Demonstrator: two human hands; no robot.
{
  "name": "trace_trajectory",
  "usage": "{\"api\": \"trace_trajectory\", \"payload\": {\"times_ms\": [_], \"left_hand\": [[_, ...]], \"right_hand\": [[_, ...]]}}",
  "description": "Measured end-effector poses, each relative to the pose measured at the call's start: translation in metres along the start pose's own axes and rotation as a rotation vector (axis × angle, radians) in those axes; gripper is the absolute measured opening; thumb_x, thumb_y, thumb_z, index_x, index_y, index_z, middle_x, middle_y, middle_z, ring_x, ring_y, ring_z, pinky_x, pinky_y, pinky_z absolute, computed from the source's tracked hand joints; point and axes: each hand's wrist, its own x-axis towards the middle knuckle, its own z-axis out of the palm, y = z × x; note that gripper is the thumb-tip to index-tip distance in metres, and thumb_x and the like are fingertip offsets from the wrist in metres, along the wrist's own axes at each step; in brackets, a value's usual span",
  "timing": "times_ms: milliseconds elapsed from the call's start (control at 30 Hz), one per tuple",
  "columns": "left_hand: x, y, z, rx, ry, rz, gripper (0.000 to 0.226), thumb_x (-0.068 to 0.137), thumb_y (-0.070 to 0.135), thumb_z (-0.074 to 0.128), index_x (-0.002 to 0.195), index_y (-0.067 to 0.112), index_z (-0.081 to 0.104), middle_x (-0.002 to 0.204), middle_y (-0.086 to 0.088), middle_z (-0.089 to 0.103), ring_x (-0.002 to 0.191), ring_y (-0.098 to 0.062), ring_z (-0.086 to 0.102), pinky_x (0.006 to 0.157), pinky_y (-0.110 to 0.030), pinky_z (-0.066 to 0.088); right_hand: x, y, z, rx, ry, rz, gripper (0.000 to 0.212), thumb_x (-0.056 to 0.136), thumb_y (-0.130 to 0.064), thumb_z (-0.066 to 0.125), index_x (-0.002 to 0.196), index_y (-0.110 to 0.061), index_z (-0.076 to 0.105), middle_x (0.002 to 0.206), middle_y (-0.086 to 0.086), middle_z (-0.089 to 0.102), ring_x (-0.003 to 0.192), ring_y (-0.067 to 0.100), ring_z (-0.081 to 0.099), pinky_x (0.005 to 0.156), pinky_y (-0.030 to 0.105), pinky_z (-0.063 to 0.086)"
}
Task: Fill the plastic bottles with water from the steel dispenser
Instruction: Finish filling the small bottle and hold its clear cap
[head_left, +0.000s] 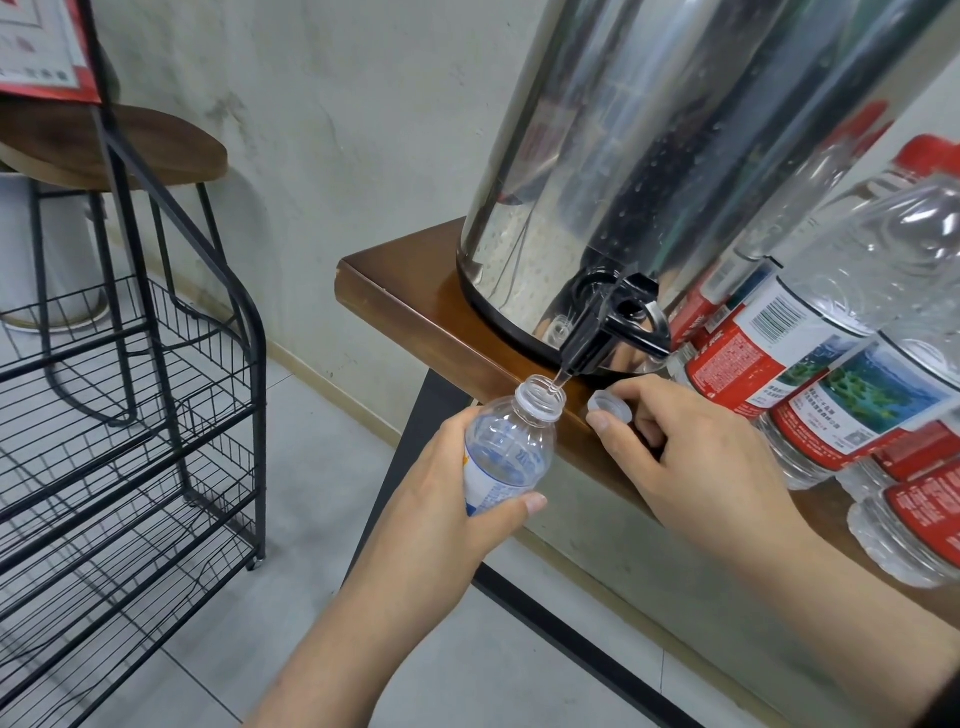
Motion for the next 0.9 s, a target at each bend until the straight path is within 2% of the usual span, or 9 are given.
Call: {"api": "trace_trajectory", "payload": {"times_ms": [100,300,900], "left_hand": [[0.0005,0.0,0.0002,0.005,-0.001,0.003,0.065,0.085,0.044,0.079,0.136,0.053,0.038,0.124,0.028,0.058,0.116,0.01,0.053,0.083,0.001,0.042],[0.0003,-0.0003,-0.0005,0.01,0.005,0.01,0.062,0.086,0.044,0.079,0.13,0.059,0.038,0.123,0.031,0.057,0.115,0.01,0.054,0.083,-0.003,0.044],[-0.0001,-0.0014,0.0002,0.012,-0.002,0.026,0.064,0.086,0.044,0.078,0.134,0.056,0.038,0.124,0.032,0.056,0.118,0.009,0.053,0.084,-0.003,0.045]], "right_hand": [[0.0,-0.0001,-0.0003,0.002,-0.003,-0.004,0.038,0.094,-0.066,0.039,0.115,-0.042,0.06,0.082,-0.028,0.051,0.079,-0.004,0.053,0.059,0.021,0.034],[-0.0003,-0.0019,-0.0003,0.008,0.018,0.002,0.038,0.093,-0.065,0.039,0.111,-0.041,0.062,0.077,-0.027,0.05,0.076,-0.006,0.052,0.058,0.018,0.031],[0.0,-0.0029,-0.0017,0.002,0.002,-0.004,0.042,0.092,-0.066,0.037,0.116,-0.04,0.061,0.082,-0.029,0.051,0.08,-0.008,0.052,0.06,0.016,0.033]]}}
